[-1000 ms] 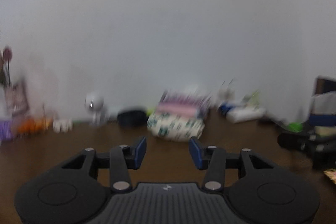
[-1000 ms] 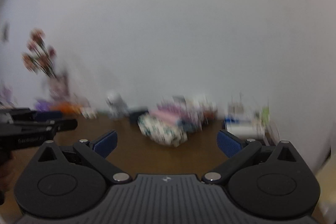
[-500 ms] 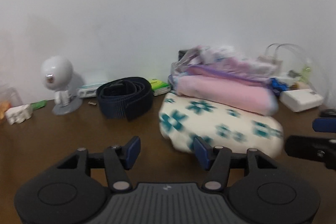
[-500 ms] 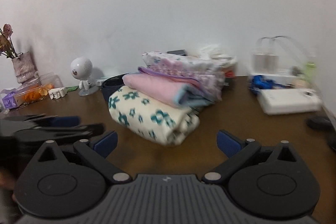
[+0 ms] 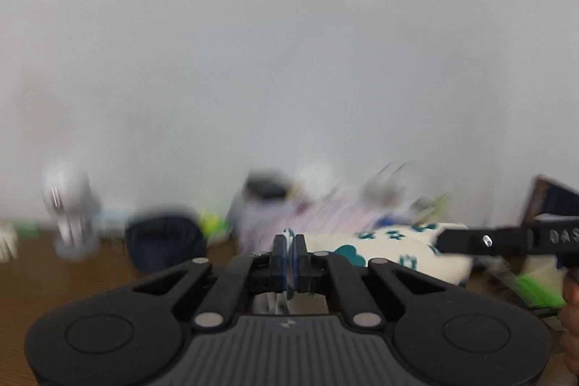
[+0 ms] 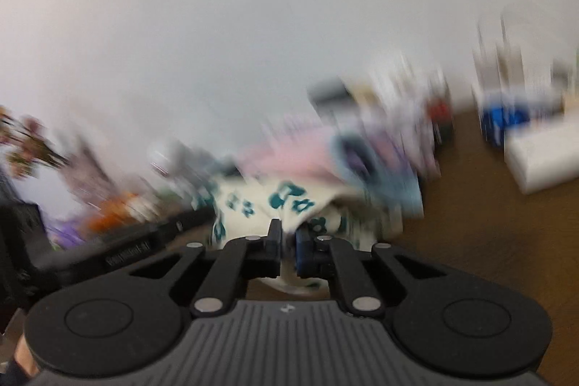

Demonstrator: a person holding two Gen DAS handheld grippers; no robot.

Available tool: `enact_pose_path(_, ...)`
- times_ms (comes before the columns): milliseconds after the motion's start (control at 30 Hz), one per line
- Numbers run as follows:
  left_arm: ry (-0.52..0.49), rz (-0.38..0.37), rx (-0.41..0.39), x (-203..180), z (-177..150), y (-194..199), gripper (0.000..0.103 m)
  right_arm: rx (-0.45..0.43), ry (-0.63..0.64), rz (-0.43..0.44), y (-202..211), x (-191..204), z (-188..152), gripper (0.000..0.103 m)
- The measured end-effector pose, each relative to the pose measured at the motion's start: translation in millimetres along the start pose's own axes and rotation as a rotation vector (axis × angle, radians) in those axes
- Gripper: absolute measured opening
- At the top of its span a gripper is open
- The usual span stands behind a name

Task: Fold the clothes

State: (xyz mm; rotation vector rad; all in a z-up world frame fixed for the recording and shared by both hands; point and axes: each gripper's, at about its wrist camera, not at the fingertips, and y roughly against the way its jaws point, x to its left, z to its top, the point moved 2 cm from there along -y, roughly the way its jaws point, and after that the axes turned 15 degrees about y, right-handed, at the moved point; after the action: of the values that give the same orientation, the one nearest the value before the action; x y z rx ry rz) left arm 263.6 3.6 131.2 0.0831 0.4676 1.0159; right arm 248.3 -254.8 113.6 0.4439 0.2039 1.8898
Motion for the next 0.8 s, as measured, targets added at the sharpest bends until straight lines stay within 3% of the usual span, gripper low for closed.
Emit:
enact_pose_path(100, -0.099, -0.050, -0.134, -54.9, 29.8, 86.9, 0.002, -0.145, 0.085, 0.036, 88.6, 39.8, 34.5, 0.006)
enact_pose_path(167, -0.118, -0.080, -0.186, -75.7, 44.1, 123.7, 0.002, -0.213, 0.092, 0.072, 139.1, 57.7, 53.7, 0.006)
enact_pose_path(233, -0.115, -0.089, -0.159, -83.1, 48.6, 138.6, 0.003, -0.238, 0.089, 0.094, 170.2, 69.0, 64.5, 0.006)
enact_pose_path(333, -0.028, -0.023, -0.046, -65.3, 28.3, 134.5, 0.016, -0.156, 0.080, 0.049, 182.5, 73.6, 61.4, 0.014)
enact_pose_path(400, -0.018, 0.109, -0.022, -51.0, -2.4, 132.8, 0.017, -0.087, 0.076, -0.082, 178.4, 69.6, 40.3, 0.046)
enact_pose_path(467, -0.007, 0.150, 0.017, -41.5, -40.4, 141.9, 0.027, -0.050, 0.161, -0.190, 177.6, 75.3, 8.0, 0.050)
enact_pose_path(500, -0.002, 0.170, 0.037, -36.7, -59.4, 146.5, 0.031, -0.030, 0.194, -0.193, 178.5, 78.6, -9.0, 0.056)
enact_pose_path(567, -0.006, 0.114, 0.096, -41.1, -98.7, 157.2, 0.048, 0.016, 0.230, -0.141, 180.5, 84.6, -46.7, 0.064)
enact_pose_path(600, -0.017, 0.088, 0.121, -46.2, -117.2, 162.1, 0.050, 0.038, 0.248, -0.136, 181.3, 86.8, -64.4, 0.072)
enact_pose_path(700, -0.125, 0.106, 0.145, -65.3, -144.2, 147.6, 0.058, 0.126, 0.284, -0.173, 170.5, 88.1, -112.2, 0.077)
enact_pose_path(800, -0.134, 0.174, 0.161, -67.3, -147.2, 120.8, 0.057, 0.169, 0.267, -0.232, 141.5, 75.1, -136.4, 0.073)
